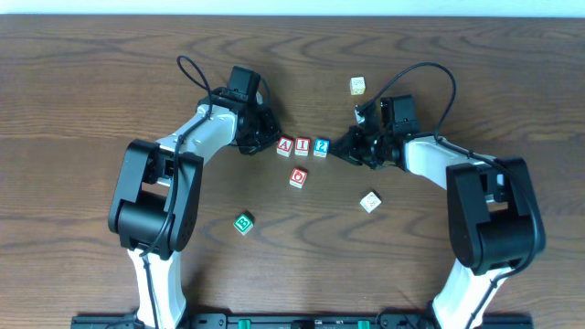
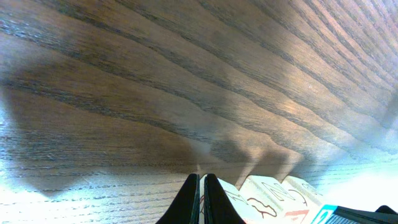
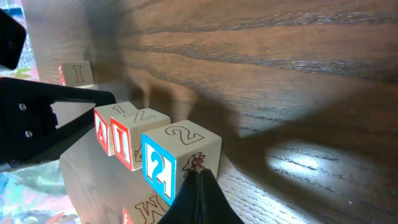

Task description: Spell out Ai2

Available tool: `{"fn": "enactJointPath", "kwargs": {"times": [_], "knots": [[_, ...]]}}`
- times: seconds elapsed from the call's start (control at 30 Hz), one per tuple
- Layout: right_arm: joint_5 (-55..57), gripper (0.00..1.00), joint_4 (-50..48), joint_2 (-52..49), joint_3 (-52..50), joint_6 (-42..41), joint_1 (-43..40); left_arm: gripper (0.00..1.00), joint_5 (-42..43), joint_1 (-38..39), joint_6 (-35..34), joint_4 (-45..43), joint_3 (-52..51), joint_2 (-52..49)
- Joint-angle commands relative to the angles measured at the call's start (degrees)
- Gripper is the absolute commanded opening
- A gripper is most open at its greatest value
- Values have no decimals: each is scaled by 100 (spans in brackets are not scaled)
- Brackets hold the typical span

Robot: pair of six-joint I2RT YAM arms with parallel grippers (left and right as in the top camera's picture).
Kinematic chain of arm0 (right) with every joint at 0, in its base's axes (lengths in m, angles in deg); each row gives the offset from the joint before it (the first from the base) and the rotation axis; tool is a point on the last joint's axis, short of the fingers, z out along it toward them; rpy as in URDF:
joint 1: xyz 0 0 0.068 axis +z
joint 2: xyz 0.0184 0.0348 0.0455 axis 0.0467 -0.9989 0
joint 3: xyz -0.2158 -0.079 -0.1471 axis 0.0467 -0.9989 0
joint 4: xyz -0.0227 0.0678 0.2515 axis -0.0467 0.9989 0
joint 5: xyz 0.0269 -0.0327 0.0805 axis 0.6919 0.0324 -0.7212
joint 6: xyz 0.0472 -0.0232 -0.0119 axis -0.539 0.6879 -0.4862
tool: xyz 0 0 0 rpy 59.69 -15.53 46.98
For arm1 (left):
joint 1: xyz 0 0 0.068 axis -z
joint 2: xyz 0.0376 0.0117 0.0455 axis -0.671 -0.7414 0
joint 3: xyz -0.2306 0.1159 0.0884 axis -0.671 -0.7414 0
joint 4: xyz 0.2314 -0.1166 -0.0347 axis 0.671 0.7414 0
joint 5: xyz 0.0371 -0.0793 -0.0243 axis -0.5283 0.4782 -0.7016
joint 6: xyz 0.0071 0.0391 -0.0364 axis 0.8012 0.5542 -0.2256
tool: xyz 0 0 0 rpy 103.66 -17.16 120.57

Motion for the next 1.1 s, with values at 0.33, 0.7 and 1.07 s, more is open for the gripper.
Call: {"fn": "enactJointPath", "kwargs": {"times": [0.33,0.7,1.07], "knots": [[-188,2,-15,-57,103,-70,175,6,81,87,-299,20,-35,-116],[-197,1,-15,-57,103,-66,199,6,-262,87,-472,192,-35,-116],[-201,2,-111,-57,105,-61,199,6,-315,87,-846,470,-35,-116]]}}
